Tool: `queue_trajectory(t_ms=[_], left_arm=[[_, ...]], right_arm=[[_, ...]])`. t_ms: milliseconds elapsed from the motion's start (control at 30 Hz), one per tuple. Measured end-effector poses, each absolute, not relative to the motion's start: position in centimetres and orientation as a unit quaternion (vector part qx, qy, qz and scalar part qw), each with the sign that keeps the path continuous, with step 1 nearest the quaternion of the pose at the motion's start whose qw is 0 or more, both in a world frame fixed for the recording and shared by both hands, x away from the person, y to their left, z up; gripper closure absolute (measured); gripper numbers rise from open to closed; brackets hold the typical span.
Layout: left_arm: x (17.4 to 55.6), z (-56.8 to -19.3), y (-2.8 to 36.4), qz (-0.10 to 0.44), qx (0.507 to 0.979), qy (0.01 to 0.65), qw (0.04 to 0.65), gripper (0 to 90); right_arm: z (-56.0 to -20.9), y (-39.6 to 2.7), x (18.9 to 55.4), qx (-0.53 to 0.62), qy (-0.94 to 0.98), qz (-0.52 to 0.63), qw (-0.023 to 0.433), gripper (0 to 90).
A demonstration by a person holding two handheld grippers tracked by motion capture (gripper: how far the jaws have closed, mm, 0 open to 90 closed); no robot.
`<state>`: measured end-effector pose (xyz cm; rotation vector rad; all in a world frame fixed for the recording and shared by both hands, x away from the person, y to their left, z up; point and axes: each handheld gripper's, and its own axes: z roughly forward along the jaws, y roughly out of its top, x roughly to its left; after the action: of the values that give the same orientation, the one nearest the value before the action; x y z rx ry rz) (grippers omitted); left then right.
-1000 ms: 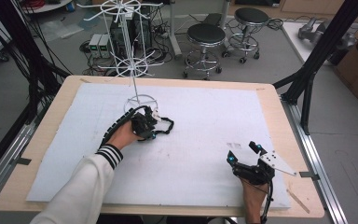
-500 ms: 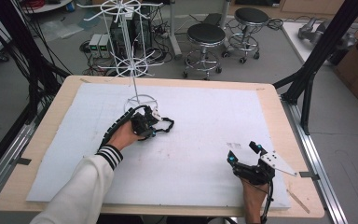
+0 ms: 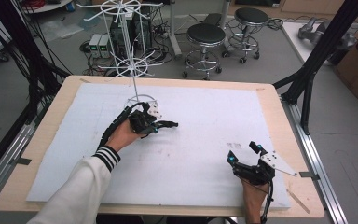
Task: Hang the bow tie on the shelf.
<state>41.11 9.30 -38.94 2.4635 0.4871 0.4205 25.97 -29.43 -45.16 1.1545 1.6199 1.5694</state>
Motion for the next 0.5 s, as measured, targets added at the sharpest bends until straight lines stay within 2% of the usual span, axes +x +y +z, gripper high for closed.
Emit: queue_trajectory(t_ms=[500], left_arm=[[39.4,-36.7,9.4,0.185,0.898,0.172,0.36,86.9]], right_arm=[[-45.2,-29.4,26.0,0.435,0.609,0.592,0.299,3.1]])
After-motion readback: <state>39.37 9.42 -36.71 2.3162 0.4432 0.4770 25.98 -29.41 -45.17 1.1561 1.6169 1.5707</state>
